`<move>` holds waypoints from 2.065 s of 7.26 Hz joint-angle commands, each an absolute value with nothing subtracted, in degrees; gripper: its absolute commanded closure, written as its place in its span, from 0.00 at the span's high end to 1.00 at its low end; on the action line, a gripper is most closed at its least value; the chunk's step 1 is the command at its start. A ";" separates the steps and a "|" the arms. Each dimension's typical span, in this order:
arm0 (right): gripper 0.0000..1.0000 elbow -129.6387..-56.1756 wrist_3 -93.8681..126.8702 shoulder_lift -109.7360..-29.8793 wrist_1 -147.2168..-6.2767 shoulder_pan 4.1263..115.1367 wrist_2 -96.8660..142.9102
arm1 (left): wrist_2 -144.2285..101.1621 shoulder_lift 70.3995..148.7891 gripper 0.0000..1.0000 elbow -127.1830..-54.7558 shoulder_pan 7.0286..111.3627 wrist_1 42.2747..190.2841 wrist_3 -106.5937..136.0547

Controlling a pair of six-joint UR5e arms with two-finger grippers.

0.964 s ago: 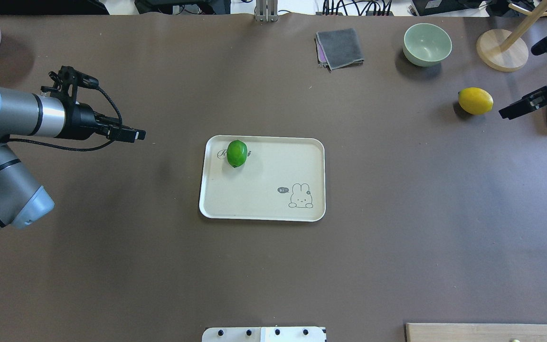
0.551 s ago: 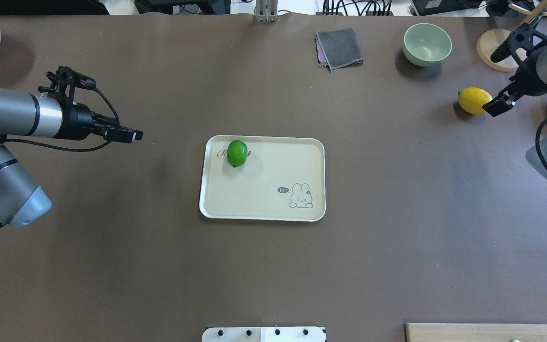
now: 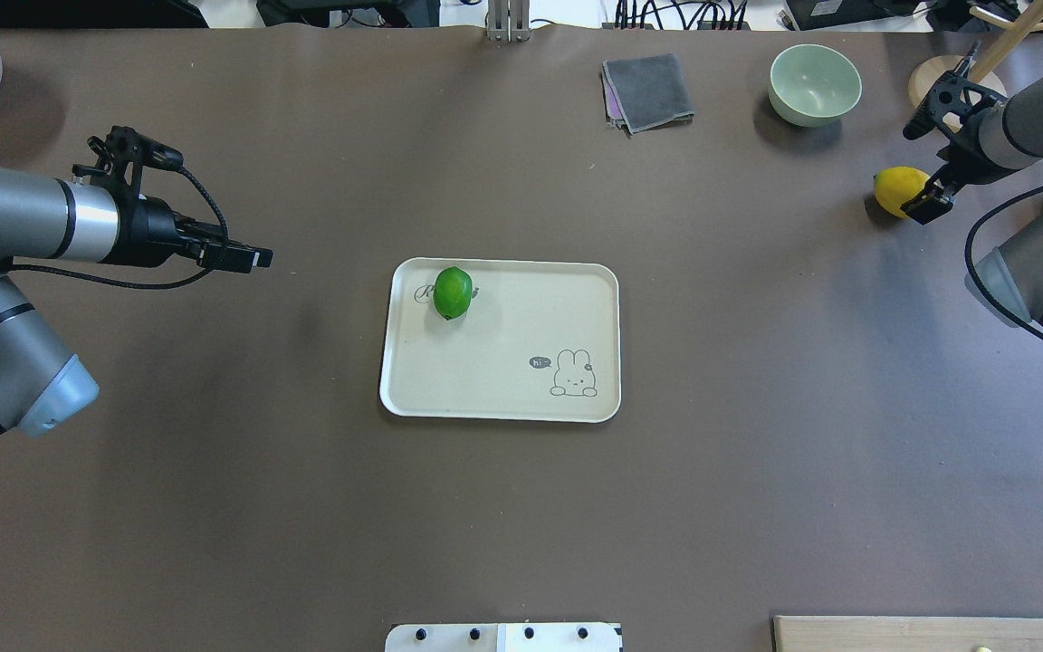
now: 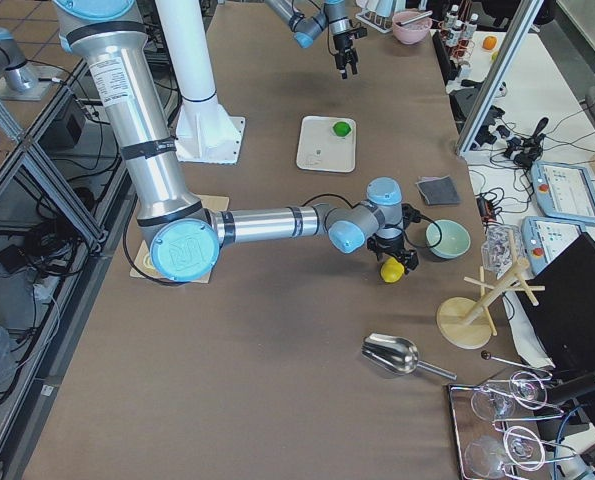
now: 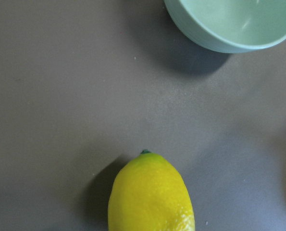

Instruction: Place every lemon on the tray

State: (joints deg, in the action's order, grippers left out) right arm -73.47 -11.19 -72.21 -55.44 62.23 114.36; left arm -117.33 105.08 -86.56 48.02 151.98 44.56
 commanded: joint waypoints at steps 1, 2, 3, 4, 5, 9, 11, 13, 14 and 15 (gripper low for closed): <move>0.99 -72.07 -10.73 -71.90 -54.14 61.18 114.52 | -117.33 105.12 0.98 -86.49 47.99 152.05 44.56; 0.99 -71.90 -10.72 -71.63 -54.14 61.08 114.43 | -117.33 105.03 0.98 -86.48 47.99 152.05 44.56; 0.99 -71.37 -10.72 -71.46 -54.14 60.82 114.17 | -117.33 105.12 0.98 -86.40 47.99 152.05 44.56; 0.94 -70.50 -10.81 -71.11 -54.05 60.56 113.91 | -117.33 105.12 0.98 -86.40 47.99 152.05 44.65; 0.80 -70.14 -10.72 -71.10 -54.05 60.56 113.21 | -117.25 105.12 0.98 -86.31 47.99 152.05 44.65; 0.00 -70.93 8.97 -67.35 -54.58 59.86 114.42 | -116.90 105.20 0.98 -85.96 47.64 152.05 44.65; 0.00 -76.08 28.02 -67.06 -55.89 55.74 115.13 | -116.89 105.29 0.98 -86.04 47.55 152.05 45.53; 0.00 -86.34 43.61 -67.06 -63.15 51.35 117.24 | -116.98 105.38 0.98 -86.04 47.46 152.05 45.53; 0.00 -90.14 50.73 -66.54 -65.80 48.63 117.16 | -116.90 105.47 0.98 -86.22 47.46 152.05 45.70; 0.00 -91.05 57.33 -64.44 -66.00 46.34 116.64 | -116.89 105.47 0.98 -86.31 47.46 152.05 45.70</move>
State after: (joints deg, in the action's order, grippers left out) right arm -88.07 48.36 -66.25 -64.25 49.49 116.91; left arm -116.92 105.43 -86.18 47.47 152.05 45.64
